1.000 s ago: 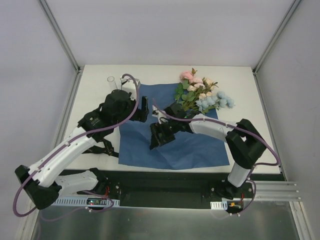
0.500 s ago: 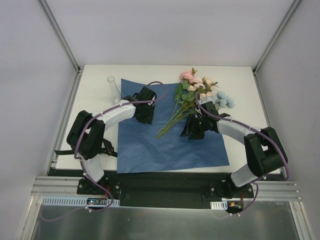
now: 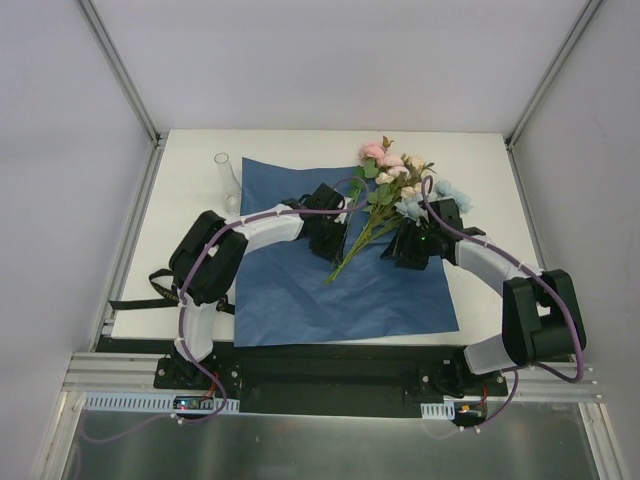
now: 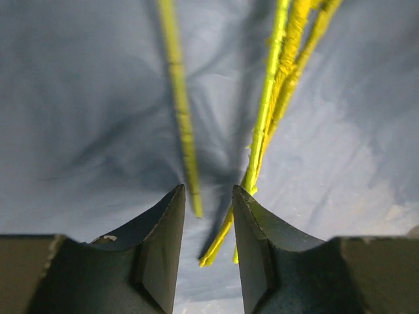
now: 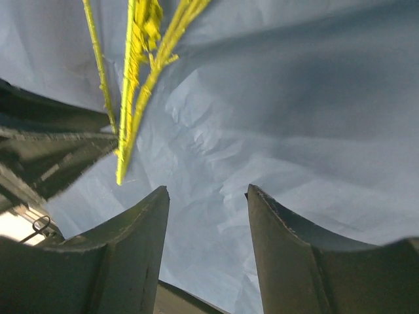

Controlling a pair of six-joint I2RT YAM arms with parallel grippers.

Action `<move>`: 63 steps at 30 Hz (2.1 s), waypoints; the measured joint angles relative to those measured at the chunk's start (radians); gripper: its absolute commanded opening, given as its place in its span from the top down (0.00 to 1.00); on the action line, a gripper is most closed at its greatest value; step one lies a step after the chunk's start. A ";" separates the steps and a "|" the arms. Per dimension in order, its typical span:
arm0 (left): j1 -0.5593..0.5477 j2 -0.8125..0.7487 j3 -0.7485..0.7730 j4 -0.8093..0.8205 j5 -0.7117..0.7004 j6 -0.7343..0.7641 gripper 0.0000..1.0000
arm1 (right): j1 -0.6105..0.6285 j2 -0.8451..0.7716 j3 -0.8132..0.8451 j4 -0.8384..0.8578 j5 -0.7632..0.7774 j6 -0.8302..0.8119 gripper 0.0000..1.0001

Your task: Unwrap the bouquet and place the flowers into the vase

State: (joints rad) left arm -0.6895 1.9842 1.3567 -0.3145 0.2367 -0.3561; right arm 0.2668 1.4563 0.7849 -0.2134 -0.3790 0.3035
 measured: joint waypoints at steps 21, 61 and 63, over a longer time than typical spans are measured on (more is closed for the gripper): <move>0.070 0.154 0.463 0.024 0.103 -0.023 0.53 | -0.024 -0.084 0.000 -0.040 -0.004 -0.021 0.47; 0.077 0.000 0.268 -0.090 0.042 0.012 0.37 | 0.056 0.248 0.418 -0.037 -0.003 0.064 0.50; 0.082 -0.130 0.206 -0.087 0.039 0.024 0.37 | 0.067 0.321 0.485 -0.022 -0.004 0.076 0.54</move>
State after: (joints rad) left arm -0.6071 1.8542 1.5623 -0.4019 0.2752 -0.3317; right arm 0.3336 1.7771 1.2701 -0.2352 -0.3832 0.3798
